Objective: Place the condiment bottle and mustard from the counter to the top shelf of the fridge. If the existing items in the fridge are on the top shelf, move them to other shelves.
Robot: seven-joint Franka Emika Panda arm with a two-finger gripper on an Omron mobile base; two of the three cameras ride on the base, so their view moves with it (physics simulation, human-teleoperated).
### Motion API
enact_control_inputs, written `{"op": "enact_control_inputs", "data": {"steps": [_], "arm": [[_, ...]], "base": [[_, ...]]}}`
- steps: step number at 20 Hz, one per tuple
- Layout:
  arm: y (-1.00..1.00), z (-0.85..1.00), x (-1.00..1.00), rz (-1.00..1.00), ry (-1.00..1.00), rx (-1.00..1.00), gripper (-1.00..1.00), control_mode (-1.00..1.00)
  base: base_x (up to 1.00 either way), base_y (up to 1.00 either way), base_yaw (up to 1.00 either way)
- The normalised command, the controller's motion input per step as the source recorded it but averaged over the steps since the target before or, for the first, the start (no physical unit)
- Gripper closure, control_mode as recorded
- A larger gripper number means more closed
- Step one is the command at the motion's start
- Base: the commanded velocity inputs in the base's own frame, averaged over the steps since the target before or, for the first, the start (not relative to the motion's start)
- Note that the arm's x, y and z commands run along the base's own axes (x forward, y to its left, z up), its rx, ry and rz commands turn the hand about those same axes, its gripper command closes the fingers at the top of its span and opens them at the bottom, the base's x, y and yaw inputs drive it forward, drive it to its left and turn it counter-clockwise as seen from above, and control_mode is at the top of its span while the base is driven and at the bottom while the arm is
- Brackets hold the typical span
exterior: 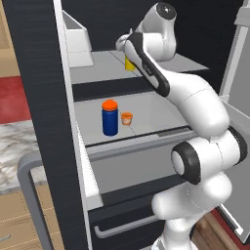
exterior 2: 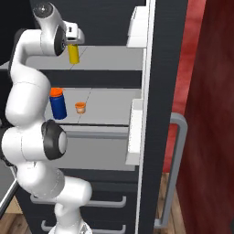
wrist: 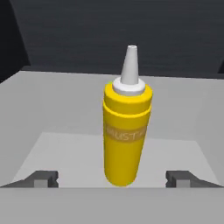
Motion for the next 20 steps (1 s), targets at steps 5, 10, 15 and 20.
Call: {"op": "enact_control_inputs", "data": {"steps": [5, 10, 15, 20], "arm": [[0.00, 0.00, -1.00, 0.00, -0.31, 0.00, -1.00, -1.00], [0.00, 0.00, -1.00, 0.00, -0.22, 0.00, -1.00, -1.00], [0.00, 0.00, -1.00, 0.00, -0.05, 0.00, -1.00, -1.00], [0.00, -0.34, -1.00, 0.00, 0.11, -0.05, -1.00, -1.00]], "base": [[0.00, 0.00, 0.00], [0.00, 0.00, 0.00], [0.00, 0.00, 0.00], [0.00, 0.00, 0.00]]}}
